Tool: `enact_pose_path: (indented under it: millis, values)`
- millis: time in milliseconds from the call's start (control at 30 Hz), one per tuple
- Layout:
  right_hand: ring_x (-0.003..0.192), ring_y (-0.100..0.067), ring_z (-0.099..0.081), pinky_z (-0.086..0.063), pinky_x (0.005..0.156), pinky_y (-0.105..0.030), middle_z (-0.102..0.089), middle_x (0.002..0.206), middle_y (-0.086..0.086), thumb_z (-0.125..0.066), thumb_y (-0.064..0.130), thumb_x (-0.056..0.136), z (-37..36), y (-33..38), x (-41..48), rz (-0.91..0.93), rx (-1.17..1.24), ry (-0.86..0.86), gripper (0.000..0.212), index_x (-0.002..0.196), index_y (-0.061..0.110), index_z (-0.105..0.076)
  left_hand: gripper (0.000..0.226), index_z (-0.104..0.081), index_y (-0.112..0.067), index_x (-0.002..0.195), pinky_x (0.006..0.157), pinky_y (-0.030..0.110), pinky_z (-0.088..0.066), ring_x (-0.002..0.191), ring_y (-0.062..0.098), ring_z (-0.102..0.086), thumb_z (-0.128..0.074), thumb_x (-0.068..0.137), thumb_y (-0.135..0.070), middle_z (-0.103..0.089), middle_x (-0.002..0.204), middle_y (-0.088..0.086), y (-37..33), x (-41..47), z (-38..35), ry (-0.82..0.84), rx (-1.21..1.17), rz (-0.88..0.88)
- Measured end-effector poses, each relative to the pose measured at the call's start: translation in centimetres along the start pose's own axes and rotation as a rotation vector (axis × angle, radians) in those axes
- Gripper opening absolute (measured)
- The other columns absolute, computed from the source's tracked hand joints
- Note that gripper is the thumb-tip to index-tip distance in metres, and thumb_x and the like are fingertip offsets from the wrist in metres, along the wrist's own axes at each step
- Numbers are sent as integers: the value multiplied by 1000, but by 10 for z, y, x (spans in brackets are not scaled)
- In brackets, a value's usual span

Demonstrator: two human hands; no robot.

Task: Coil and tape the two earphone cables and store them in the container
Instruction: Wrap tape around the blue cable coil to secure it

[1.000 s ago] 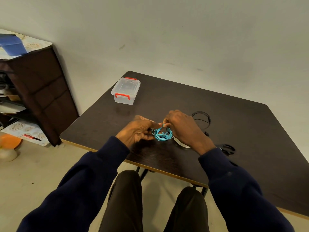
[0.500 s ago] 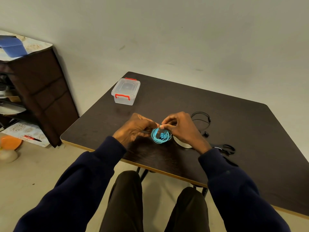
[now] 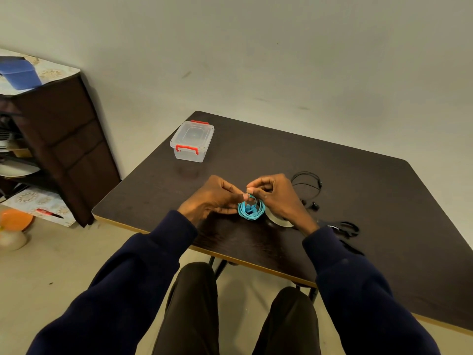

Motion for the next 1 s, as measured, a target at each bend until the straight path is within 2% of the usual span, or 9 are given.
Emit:
enact_pose_path:
  millis: [100,233,367,467,567,733,867,933,1000]
  values:
    - [87,-2,-72,-58,79,-20,-76,96,3,-67,22,95,3,-1,0,0,-5,-11,17,108,12,-74,5,-74,-6,88,61,24,-60,74,15,-75,-74,85,-10,-76,85,8,-2,3,1,-34,51,-22]
    - [84,4,-71,-54,70,-12,-73,89,10,-57,22,102,10,-4,-3,21,14,-29,22,116,10,-70,5,-73,-5,90,58,21,-57,74,13,-74,-71,87,-9,-75,85,6,-2,7,1,-48,52,-17]
    - [87,-4,-73,-56,67,-16,-76,99,-4,-53,23,104,15,-10,-7,19,107,-68,28,120,5,-68,10,-74,-1,94,65,25,-60,84,18,-74,-73,85,-7,-77,88,7,-5,5,2,-31,-38,-50]
    - [92,-7,-73,-58,74,-19,-75,105,-4,-48,29,106,16,-14,-11,5,153,-88,35,123,6,-67,15,-74,-1,98,71,31,-62,87,22,-75,-73,86,-9,-77,92,10,-10,4,2,28,-128,-78]
    - [99,-16,-73,-60,83,-29,-74,110,-8,-42,32,108,16,-17,-14,-74,329,-87,40,126,5,-65,24,-72,-2,106,79,38,-61,94,27,-74,-74,85,-14,-76,101,14,-17,4,2,51,-184,-112]
    - [101,-22,-73,-60,90,-35,-74,110,-13,-34,35,109,16,-16,-19,-134,477,-66,46,129,5,-62,31,-70,-8,113,75,32,-61,94,23,-74,-75,84,-19,-76,103,10,-31,3,1,80,-132,-167]
    - [110,-28,-70,-57,96,-42,-72,117,-15,-39,36,106,17,-8,-20,-186,651,-8,41,122,9,-67,28,-71,-10,112,72,30,-60,94,23,-75,-74,85,-19,-77,101,8,-46,1,1,84,-72,-205]
    - [112,-32,-68,-55,99,-46,-71,119,-18,-46,29,105,16,-5,-22,-174,745,21,33,119,9,-68,28,-71,-10,112,72,30,-60,93,22,-75,-74,86,-19,-77,101,8,-55,-1,0,92,-29,-222]
    - [111,-29,-69,-54,100,-47,-73,116,-14,-57,20,100,19,-2,-25,-124,731,27,23,116,11,-70,27,-71,-10,113,73,30,-60,93,21,-75,-73,87,-18,-77,102,8,-62,-3,0,98,26,-232]
Point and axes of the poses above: each hand's wrist, its own x-axis towards the middle knuckle, its own z-axis out of the back of the hand, y = z × x, the point moved 4 cm from there along x, towards the middle knuckle
